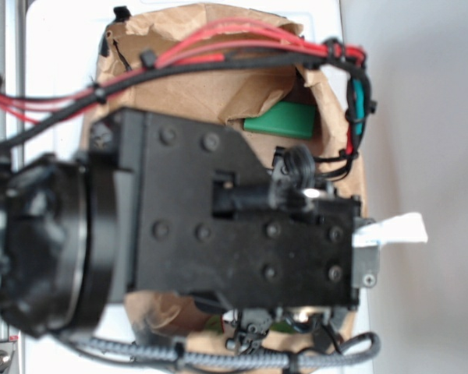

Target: Grab the blue block.

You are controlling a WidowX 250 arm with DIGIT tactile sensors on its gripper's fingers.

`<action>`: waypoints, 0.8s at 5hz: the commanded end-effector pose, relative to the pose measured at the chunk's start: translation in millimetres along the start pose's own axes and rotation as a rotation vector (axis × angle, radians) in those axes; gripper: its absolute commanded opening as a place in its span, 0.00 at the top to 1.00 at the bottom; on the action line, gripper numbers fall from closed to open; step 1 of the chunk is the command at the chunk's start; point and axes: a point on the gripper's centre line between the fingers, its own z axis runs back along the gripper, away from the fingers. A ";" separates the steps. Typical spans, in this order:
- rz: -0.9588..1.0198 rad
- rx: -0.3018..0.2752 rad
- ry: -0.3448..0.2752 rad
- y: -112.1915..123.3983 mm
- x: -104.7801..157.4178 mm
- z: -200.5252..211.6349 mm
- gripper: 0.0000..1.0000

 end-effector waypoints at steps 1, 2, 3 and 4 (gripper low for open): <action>-0.004 0.003 -0.039 -0.1 5.4 12.4 0.00; -0.004 0.003 -0.039 -0.1 5.4 12.4 0.00; 0.014 0.043 -0.028 6.8 2.9 -14.6 0.00; -0.002 0.074 -0.006 22.0 -8.6 -35.4 0.00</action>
